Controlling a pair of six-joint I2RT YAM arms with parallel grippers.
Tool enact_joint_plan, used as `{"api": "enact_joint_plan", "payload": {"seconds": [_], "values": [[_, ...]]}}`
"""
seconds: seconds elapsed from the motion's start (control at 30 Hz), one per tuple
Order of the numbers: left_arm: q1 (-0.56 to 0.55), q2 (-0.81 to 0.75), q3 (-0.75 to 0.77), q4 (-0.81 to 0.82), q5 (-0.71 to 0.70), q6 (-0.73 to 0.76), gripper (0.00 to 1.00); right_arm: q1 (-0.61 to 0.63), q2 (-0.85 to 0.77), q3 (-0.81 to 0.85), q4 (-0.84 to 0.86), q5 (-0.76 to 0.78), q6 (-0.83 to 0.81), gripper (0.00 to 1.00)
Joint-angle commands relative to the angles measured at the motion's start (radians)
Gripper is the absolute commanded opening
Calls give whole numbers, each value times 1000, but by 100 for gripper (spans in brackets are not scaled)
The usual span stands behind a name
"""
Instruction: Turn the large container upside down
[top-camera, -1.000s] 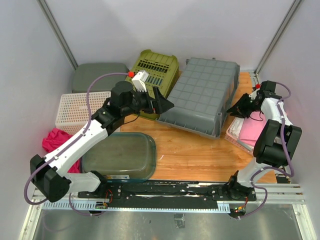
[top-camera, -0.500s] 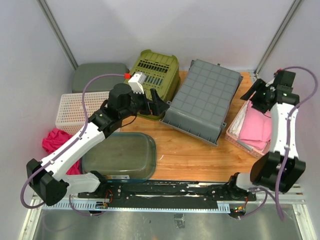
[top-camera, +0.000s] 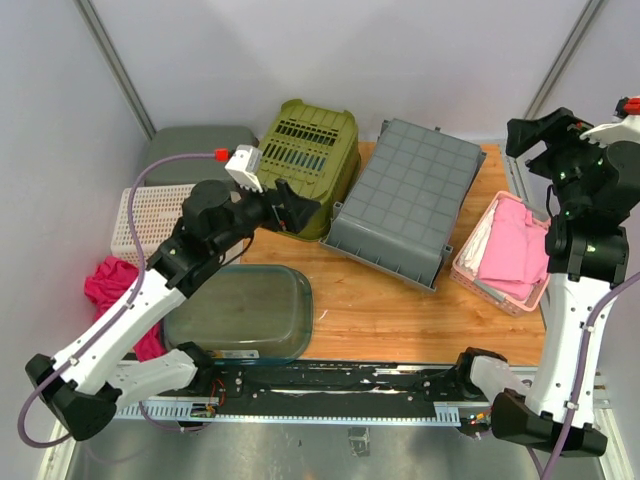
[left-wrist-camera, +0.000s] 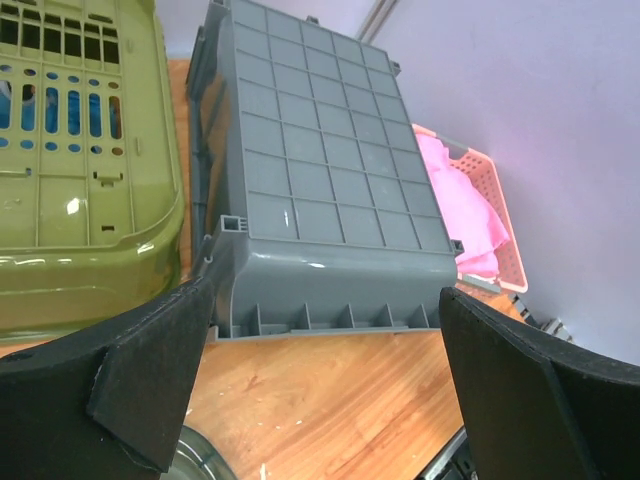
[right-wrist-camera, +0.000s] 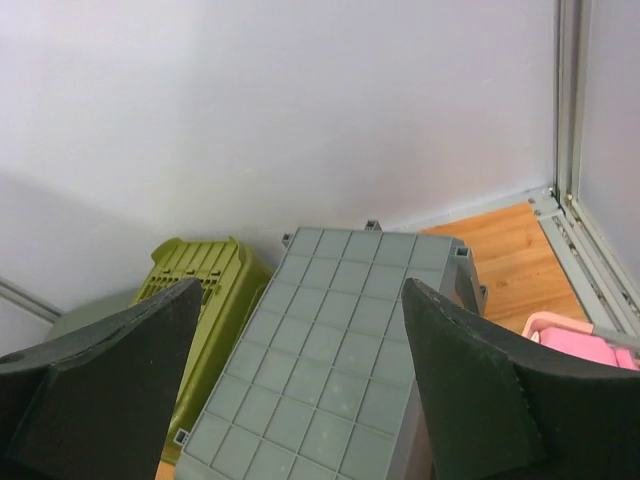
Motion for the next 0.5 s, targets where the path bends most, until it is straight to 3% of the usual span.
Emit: {"api": "enact_joint_plan", "payload": {"seconds": [0.0,0.47], "values": [[-5,-78,-57,101,-29,28,99,9,-10,-22,75,39,9,84],[-5,-159,-189,229,-115,1,99,8,2,-31,10,85,-29,83]]}}
